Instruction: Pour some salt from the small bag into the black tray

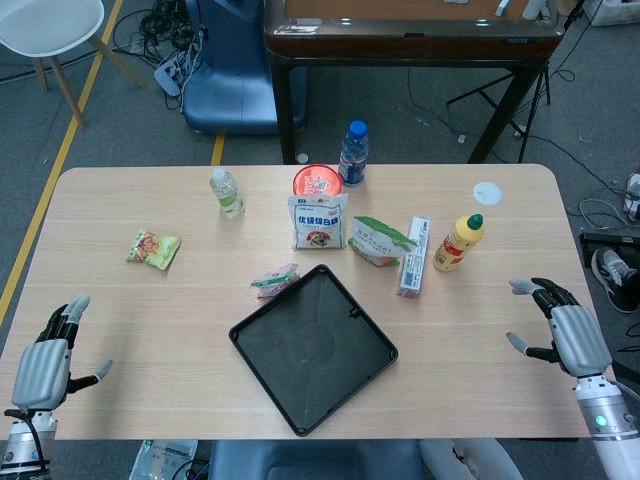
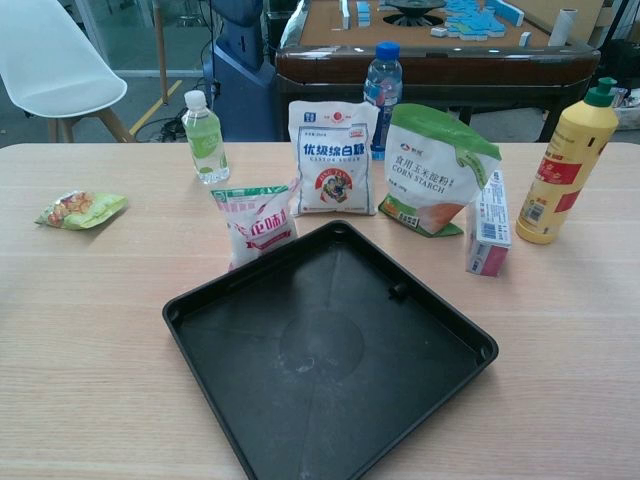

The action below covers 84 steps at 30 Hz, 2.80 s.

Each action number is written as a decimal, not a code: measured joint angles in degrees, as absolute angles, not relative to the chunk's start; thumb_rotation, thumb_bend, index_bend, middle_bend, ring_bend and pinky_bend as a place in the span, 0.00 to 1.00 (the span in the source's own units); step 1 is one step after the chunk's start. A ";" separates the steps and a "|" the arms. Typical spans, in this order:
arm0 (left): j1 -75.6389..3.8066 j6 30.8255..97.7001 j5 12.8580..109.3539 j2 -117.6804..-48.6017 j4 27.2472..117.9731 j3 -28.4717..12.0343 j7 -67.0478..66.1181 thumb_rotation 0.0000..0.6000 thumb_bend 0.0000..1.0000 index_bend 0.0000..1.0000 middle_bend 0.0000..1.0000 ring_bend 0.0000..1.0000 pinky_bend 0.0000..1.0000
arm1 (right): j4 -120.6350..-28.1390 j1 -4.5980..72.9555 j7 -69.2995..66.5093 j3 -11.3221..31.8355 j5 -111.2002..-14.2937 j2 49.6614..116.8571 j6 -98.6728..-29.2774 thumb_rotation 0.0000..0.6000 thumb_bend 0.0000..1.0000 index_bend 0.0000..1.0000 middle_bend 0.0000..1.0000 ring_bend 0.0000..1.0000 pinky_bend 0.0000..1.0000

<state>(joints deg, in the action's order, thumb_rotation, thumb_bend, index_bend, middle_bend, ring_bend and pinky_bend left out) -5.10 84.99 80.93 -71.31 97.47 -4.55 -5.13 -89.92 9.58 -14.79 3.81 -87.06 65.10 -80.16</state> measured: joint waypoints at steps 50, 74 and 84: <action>-30.34 52.25 71.69 -81.83 84.11 -12.78 10.01 1.00 0.18 0.09 0.14 0.15 0.24 | -96.30 9.74 -8.13 7.84 -85.85 62.64 -84.95 1.00 0.21 0.23 0.31 0.16 0.20; -42.94 41.87 57.51 -97.25 69.42 -17.38 6.54 1.00 0.18 0.11 0.20 0.21 0.26 | -95.52 8.96 -8.85 7.66 -84.77 62.57 -84.78 1.00 0.21 0.23 0.31 0.16 0.20; -45.89 39.51 55.45 -102.20 63.78 -19.31 9.33 1.00 0.18 0.11 0.21 0.22 0.26 | -95.37 8.81 -8.81 7.71 -84.29 62.50 -84.50 1.00 0.21 0.23 0.31 0.16 0.20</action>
<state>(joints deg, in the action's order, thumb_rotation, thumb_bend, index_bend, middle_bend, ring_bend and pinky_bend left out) -45.89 39.51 55.45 -102.20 63.78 -19.31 9.33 -95.37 8.81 -8.81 7.71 -84.29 62.50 -84.50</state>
